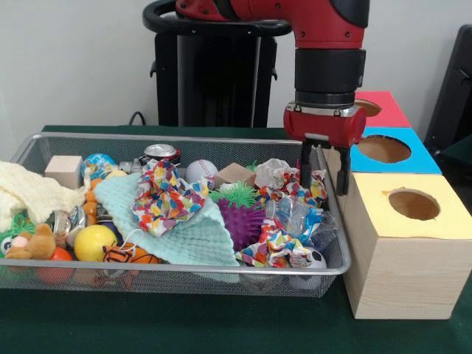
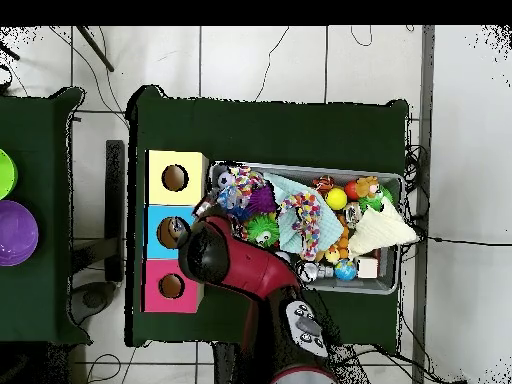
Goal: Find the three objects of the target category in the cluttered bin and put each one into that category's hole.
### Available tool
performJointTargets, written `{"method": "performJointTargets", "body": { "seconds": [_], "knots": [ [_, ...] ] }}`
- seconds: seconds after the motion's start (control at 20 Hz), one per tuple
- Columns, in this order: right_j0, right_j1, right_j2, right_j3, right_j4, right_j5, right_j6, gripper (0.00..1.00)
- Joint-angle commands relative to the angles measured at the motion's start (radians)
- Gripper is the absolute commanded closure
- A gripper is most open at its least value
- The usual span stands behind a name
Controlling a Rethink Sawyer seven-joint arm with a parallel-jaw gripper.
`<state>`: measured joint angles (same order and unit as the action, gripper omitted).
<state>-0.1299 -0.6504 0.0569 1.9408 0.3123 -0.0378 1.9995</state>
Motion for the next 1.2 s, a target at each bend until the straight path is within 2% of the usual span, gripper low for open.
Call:
{"method": "performJointTargets", "body": {
  "seconds": [0.05, 0.35, 0.5, 0.65, 0.75, 0.9, 1.05, 1.2],
  "knots": [
    [-0.005, -0.009, -0.012, -0.039, 0.028, 0.11, 0.145, 0.0],
    [0.002, -0.003, -0.019, -0.028, 0.035, 0.068, 0.168, 0.0],
    [0.003, -0.007, -0.021, -0.001, 0.092, 0.08, 0.234, 0.0],
    [-0.045, -0.002, 0.031, 0.02, 0.108, 0.053, 0.26, 0.0],
    [-0.058, 0.009, 0.05, 0.032, 0.098, 0.016, 0.26, 0.0],
    [-0.036, 0.023, 0.039, 0.031, 0.111, -0.011, 0.267, 0.0],
    [-0.069, 0.064, 0.08, 0.035, 0.083, -0.095, 0.292, 0.0],
    [-0.082, 0.077, 0.097, 0.035, 0.078, -0.123, 0.306, 0.0]
  ]
}}
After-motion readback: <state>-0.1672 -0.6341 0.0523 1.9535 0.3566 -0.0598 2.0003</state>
